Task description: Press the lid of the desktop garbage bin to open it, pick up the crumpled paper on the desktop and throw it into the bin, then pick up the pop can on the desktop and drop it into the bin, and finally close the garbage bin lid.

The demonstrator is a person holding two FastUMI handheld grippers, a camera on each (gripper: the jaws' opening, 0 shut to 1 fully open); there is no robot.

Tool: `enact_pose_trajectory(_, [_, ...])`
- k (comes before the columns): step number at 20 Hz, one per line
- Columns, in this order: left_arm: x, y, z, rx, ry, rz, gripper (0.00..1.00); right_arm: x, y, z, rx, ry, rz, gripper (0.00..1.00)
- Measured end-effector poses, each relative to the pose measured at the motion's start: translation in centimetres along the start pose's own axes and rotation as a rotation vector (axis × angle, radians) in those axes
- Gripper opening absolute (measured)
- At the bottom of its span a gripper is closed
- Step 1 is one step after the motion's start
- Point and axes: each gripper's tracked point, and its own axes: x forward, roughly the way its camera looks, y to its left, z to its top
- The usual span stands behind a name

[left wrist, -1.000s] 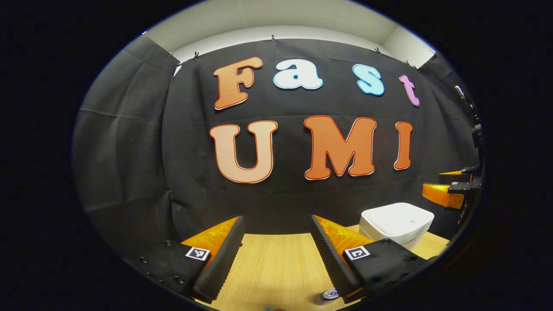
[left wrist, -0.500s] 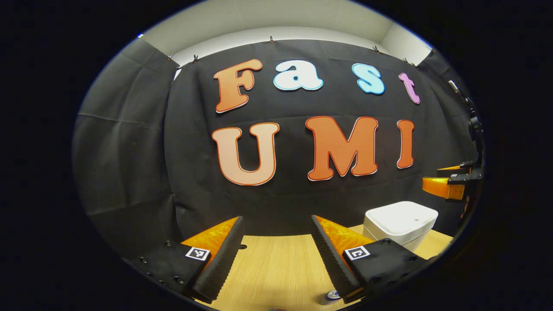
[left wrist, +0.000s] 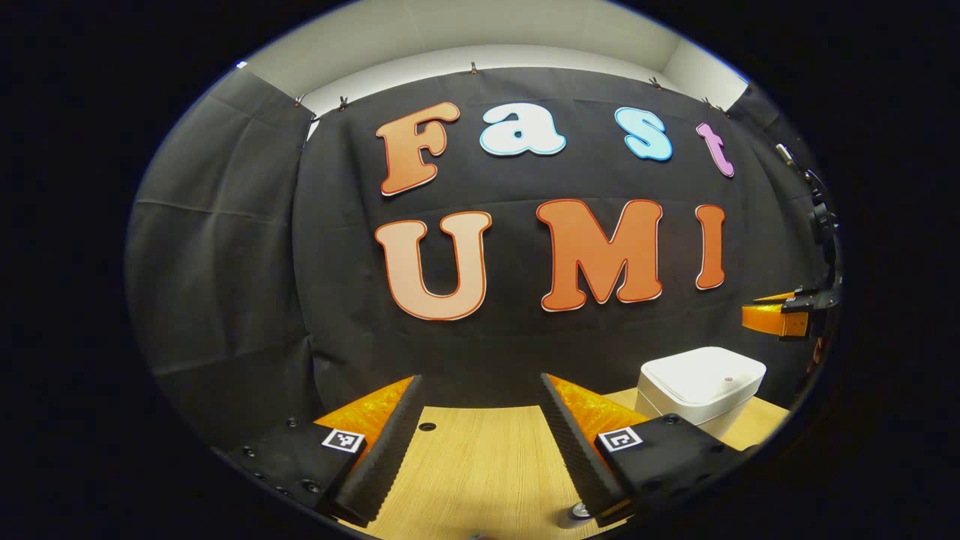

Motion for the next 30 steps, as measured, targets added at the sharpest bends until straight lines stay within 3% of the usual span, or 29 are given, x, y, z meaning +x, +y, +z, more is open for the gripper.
enact_pose_trajectory(1, [-0.1, 0.0, -0.1, 0.001, 0.004, 0.005, 0.96, 0.2, -0.2, -0.3, 0.002, 0.009, -0.001, 0.23])
enact_pose_trajectory(4, [-0.4, 0.2, -0.2, 0.008, 0.011, 0.021, 0.97, 0.8, -1.1, -1.7, -0.006, 0.042, -0.024, 0.02])
enact_pose_trajectory(5, [-0.4, 0.2, -0.2, 0.010, 0.015, 0.027, 0.98, 1.0, -0.7, -2.3, 0.000, 0.063, -0.004, 0.01])
enact_pose_trajectory(17, [-2.0, -0.4, -2.1, 0.047, 0.084, 0.084, 1.00, 1.7, -0.3, -10.7, -0.025, 0.293, 0.102, 0.01])
enact_pose_trajectory(20, [-2.3, -0.5, -2.5, 0.052, 0.102, 0.099, 1.00, 2.1, -0.2, -10.5, -0.006, 0.285, 0.117, 0.01])
enact_pose_trajectory(27, [-2.8, -1.7, -2.9, 0.062, 0.117, 0.123, 1.00, 2.2, 0.0, -10.0, -0.111, 0.238, 0.132, 0.01])
enact_pose_trajectory(30, [-3.4, -1.0, -2.9, 0.063, 0.116, 0.163, 1.00, 1.8, 1.4, -8.6, -0.120, 0.165, 0.212, 0.01])
